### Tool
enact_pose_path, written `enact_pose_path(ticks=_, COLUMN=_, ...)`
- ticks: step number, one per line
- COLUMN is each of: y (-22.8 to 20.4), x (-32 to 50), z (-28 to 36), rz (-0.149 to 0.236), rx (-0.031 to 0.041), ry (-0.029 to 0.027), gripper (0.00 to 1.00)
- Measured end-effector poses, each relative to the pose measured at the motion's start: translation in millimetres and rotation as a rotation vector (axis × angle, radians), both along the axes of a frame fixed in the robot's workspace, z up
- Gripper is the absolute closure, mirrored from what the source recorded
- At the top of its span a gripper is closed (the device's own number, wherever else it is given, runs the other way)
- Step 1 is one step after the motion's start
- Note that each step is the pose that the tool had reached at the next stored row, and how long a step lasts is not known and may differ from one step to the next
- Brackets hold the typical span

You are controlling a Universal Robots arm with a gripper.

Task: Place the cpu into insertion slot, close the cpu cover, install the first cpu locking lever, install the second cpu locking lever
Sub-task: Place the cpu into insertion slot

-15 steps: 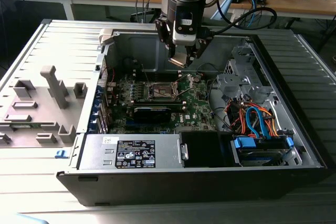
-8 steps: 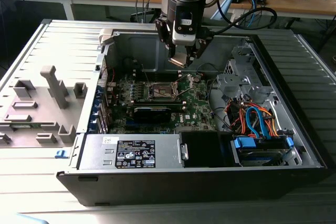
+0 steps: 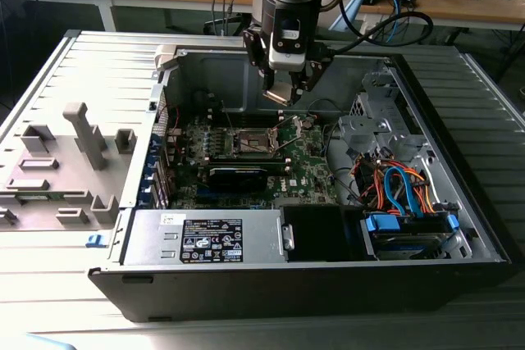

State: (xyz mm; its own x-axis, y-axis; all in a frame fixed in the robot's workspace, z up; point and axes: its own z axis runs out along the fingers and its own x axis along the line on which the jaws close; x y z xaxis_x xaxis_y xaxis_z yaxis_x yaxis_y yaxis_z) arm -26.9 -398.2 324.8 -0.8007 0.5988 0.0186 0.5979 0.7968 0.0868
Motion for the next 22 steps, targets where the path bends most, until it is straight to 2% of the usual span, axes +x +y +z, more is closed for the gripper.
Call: enact_pose_path(ticks=22, y=0.0, x=0.0, z=0.0, rz=-0.025, rx=0.0000, ry=0.0000, gripper=0.45)
